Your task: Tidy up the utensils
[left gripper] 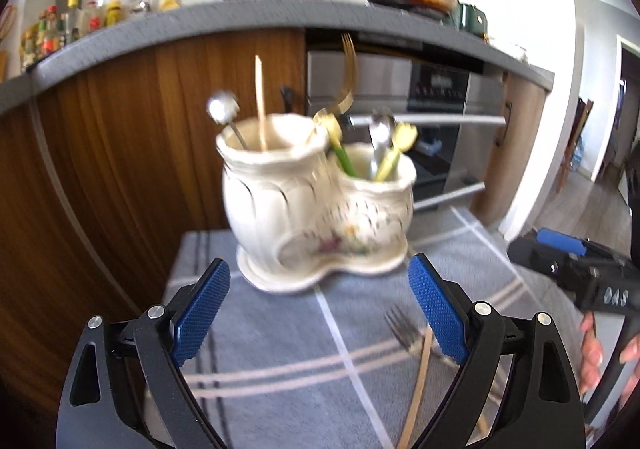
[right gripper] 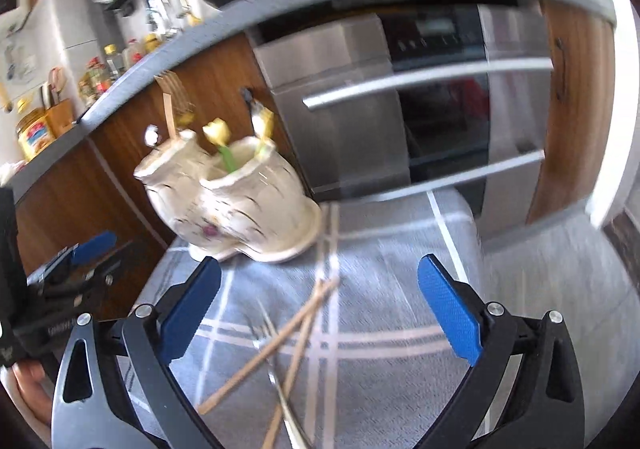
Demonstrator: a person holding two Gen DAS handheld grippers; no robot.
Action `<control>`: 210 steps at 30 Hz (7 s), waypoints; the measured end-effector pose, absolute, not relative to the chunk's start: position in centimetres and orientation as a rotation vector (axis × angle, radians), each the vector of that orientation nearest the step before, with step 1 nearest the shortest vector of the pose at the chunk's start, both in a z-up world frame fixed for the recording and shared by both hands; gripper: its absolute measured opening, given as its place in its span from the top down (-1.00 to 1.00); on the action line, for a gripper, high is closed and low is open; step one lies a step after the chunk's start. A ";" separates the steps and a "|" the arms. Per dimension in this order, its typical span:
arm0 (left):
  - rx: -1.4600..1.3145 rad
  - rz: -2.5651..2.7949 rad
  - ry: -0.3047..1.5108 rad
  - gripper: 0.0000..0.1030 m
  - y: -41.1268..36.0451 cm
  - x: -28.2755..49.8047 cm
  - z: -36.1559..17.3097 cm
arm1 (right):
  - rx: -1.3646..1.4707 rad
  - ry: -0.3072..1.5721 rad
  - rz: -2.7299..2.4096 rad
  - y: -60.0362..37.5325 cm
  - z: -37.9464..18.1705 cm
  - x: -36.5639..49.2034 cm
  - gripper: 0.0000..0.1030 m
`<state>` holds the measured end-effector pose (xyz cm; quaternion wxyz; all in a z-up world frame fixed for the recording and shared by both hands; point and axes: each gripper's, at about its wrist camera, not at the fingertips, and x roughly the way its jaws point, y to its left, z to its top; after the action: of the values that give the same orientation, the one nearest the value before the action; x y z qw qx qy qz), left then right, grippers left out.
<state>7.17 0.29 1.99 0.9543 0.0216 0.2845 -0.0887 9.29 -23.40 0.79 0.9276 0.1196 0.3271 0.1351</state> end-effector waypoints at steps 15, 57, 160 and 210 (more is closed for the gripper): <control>-0.001 -0.305 0.766 -0.75 -0.6 10.3 -3.2 | 0.222 0.799 0.262 -22.5 -3.4 12.0 -0.68; -0.047 -0.505 0.888 0.64 -4.6 12.9 -6.6 | 0.433 0.942 0.331 -20.2 -6.9 15.8 0.82; 0.187 -0.129 0.440 0.26 3.6 16.6 9.9 | 0.145 0.470 0.373 -16.0 7.4 19.6 0.97; 0.014 -0.021 0.624 -0.90 5.8 8.5 -2.1 | 0.077 0.591 0.273 -16.9 -2.0 10.2 -0.89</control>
<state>8.48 5.77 -2.11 0.9517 0.0067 0.3068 -0.0105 10.20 -16.93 -2.04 0.9467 0.0379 0.2903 0.1342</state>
